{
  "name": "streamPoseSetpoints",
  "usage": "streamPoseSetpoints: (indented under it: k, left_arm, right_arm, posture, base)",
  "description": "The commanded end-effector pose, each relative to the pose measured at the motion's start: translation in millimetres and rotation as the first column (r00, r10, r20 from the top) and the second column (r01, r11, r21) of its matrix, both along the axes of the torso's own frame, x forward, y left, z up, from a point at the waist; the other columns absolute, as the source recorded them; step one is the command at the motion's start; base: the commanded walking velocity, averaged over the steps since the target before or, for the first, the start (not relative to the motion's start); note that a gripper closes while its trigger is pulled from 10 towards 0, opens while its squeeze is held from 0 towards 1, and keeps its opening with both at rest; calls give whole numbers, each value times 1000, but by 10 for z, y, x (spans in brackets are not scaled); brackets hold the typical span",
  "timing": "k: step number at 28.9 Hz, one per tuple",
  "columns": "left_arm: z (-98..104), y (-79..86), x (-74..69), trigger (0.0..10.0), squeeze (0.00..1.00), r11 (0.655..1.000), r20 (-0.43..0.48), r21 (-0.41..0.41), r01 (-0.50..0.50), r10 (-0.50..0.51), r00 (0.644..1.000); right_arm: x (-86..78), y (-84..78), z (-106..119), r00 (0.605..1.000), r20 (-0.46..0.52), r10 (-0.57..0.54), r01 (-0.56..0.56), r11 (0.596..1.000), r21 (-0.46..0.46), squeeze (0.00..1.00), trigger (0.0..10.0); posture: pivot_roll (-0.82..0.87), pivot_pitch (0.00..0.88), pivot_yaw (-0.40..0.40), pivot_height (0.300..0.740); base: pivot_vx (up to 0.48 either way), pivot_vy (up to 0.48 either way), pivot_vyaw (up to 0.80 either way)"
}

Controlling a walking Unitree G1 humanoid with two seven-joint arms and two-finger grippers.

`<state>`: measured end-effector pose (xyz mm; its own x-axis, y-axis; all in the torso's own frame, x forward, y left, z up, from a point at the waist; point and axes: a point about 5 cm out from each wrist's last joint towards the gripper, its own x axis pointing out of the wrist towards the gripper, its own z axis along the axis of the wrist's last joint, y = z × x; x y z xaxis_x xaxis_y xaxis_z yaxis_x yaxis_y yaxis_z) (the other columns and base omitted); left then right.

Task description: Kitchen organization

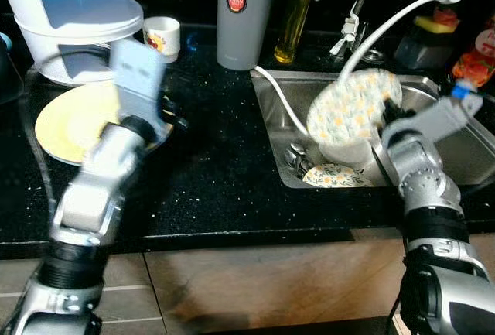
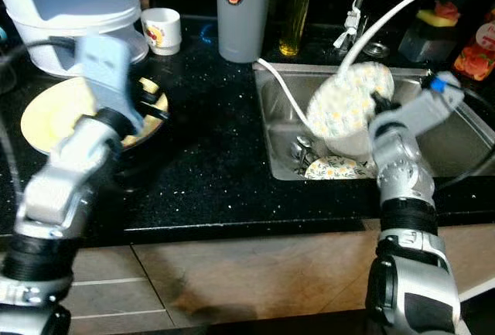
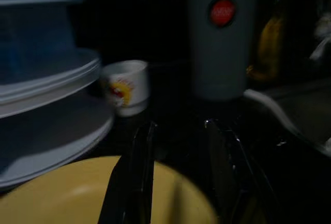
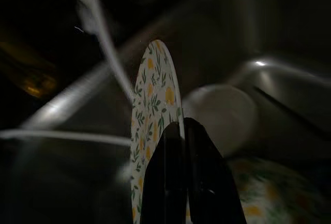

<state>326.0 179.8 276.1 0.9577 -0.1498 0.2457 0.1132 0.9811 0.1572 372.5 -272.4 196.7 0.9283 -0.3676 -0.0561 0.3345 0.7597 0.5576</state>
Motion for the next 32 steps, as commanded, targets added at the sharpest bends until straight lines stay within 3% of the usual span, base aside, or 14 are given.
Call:
streamPoseSetpoints:
  k: [1,2,6,9,10,13,14,15,18,21,25,29,30,32]
  left_arm:
    - [-9,-33,-15,10000,0,1000,-20,-5,19,-19,1000]
    - [-9,-27,-20,10000,0,1000,-33,-6,15,-16,999]
    - [-21,-86,18,10000,0,1000,-53,15,1,-1,999]
    - [-5,-121,26,10000,0,1000,-72,6,-4,4,997]
    - [-4,-117,27,10000,0,1000,-79,4,-9,10,997]
    - [-10,-88,23,10000,0,999,-98,9,-30,31,995]
    - [-31,-59,25,10000,0,999,-125,16,-48,50,991]
    - [-31,-59,25,10000,0,999,-125,16,-48,50,991]
    - [-44,30,2,10000,0,996,-149,69,-57,67,986]
    - [-27,95,-40,10000,0,993,-156,119,-14,32,987]
    - [9,238,-308,10000,0,931,-170,311,193,-145,975]
    - [31,435,-504,10000,0,854,-226,431,290,-208,952]
    - [38,459,-522,10000,0,848,-232,440,294,-210,950]
    - [135,706,-478,10000,0,901,-205,399,169,-92,974]
  right_arm:
    - [-25,-59,-54,999,-26,-26,25,1000,-11,0,10000]
    - [-21,-61,-83,999,-41,-25,24,1000,-17,1000,10000]
    - [17,-9,10,1000,6,13,-12,998,-68,1000,10000]
    - [6,112,423,967,230,113,-67,978,-197,1000,10000]
    - [-37,164,611,935,322,146,-64,966,-252,0,10000]
    - [-221,345,1055,819,516,249,-46,926,-374,0,10000]
    - [-355,551,1266,738,570,361,-63,878,-475,0,10000]
    - [-355,551,1266,738,570,361,-63,878,-475,0,10000]
    - [-587,1040,1359,572,528,628,-255,748,-613,0,10000]
    - [-654,1217,1262,512,517,687,-374,719,-585,0,10000]
    - [-623,1402,916,537,545,644,-548,758,-355,0,10000]
    - [-582,1551,656,587,458,668,-591,740,-321,0,10000]
    - [-582,1564,633,592,445,672,-591,737,-327,0,10000]
    - [-547,1592,573,609,423,671,-606,738,-298,0,10000]
  posture:
    - [199,110,-61,740]
    - [199,110,-61,740]
    - [189,92,-50,740]
    - [190,87,-50,740]
    - [187,79,-48,740]
    - [185,73,-47,740]
    - [184,64,-43,740]
    - [184,64,-43,740]
    - [180,56,-40,740]
    - [184,54,-41,740]
    - [194,54,-41,740]
    - [194,54,-41,740]
    - [194,54,-41,740]
    - [227,61,-42,740]
  base:
    - [0,0,0]
    - [0,0,0]
    - [0,0,0]
    - [0,0,0]
    - [0,0,0]
    - [0,0,0]
    - [0,0,0]
    - [0,0,0]
    - [0,0,0]
    - [0,0,0]
    - [0,0,0]
    - [0,0,0]
    - [0,0,0]
    - [0,0,0]
